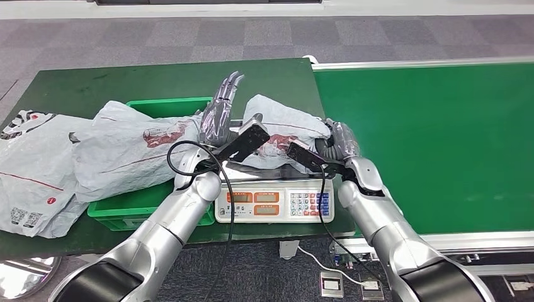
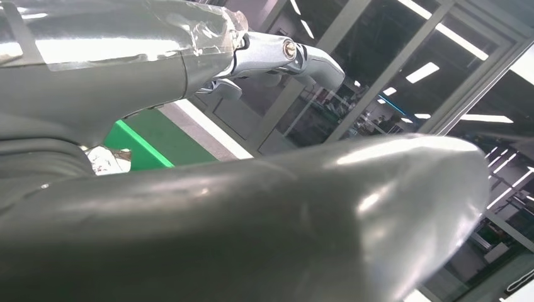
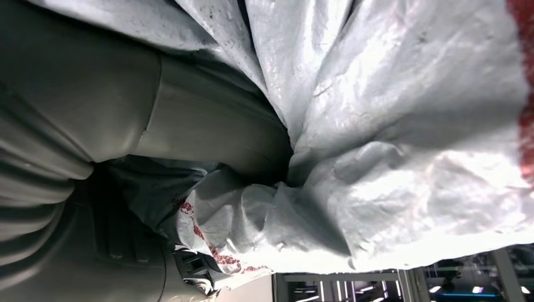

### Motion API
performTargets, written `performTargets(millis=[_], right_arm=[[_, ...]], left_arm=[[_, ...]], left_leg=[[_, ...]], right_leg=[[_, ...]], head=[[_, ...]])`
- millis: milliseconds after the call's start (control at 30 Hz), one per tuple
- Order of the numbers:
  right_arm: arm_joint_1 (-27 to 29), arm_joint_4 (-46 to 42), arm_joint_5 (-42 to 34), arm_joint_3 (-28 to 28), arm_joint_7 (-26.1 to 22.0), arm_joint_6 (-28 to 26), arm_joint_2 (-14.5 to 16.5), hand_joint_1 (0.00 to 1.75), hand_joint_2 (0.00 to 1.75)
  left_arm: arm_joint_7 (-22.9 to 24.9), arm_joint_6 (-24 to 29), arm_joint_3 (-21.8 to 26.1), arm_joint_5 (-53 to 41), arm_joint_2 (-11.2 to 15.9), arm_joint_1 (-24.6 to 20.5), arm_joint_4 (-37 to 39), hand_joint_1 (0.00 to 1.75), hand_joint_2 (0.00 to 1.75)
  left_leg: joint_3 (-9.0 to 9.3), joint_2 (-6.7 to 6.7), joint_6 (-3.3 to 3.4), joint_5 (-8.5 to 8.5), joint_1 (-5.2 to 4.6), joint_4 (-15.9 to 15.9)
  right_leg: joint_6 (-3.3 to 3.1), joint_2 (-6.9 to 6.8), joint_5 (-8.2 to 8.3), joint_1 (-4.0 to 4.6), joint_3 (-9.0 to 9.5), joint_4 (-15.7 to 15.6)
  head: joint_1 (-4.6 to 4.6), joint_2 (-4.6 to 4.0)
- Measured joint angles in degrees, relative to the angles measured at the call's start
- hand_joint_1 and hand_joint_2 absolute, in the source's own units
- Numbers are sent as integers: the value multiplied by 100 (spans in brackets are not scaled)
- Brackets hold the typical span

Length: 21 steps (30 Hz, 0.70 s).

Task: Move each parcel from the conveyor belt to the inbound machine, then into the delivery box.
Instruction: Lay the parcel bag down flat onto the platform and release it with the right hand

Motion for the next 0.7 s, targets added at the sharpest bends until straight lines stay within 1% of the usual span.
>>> performTargets(millis=[100,133,167,267,300,433,567,700], right_arm=[[-26,47,-19,29,-17,19,10,175,175],[-29,56,-88,44,-105,88,18,175,175],[-27,61,-204,58,-289,205,30,175,175],[48,59,-549,140,-1076,528,144,175,175],[94,55,-586,199,-1204,546,197,175,175],[231,20,-689,463,-1238,538,324,175,175],[283,-43,-834,642,-1333,438,333,0,175],[601,-501,-1140,704,-1315,-96,297,0,175]], left_arm=[[-1,3,0,0,5,0,0,0,0],[-8,11,0,0,5,0,0,0,0],[-23,20,0,0,7,0,0,0,0],[-93,37,0,1,7,0,-2,0,0],[-103,37,0,2,4,0,-4,0,0],[-107,35,0,7,-4,-11,-8,0,0],[-162,26,-2,50,-14,-103,31,0,0],[-181,-12,-57,27,-59,-187,105,0,0]], left_leg=[[1,1,0,0,1,0],[1,1,0,0,1,0],[1,4,-1,0,2,0],[2,20,-2,-1,3,-1],[2,23,-3,-2,4,-1],[2,18,-3,-2,6,-1],[2,25,-3,-2,6,-1],[2,18,-3,-2,3,0]], right_leg=[[0,0,0,1,0,1],[0,0,0,1,0,1],[0,1,0,2,0,1],[0,13,0,4,-5,2],[-1,17,0,4,-8,2],[-2,15,-1,5,-10,1],[-2,17,-1,4,-10,1],[-2,15,0,2,-9,-1]], head=[[0,0],[1,0],[2,0],[1,0],[0,0],[0,0],[0,0],[0,0]])
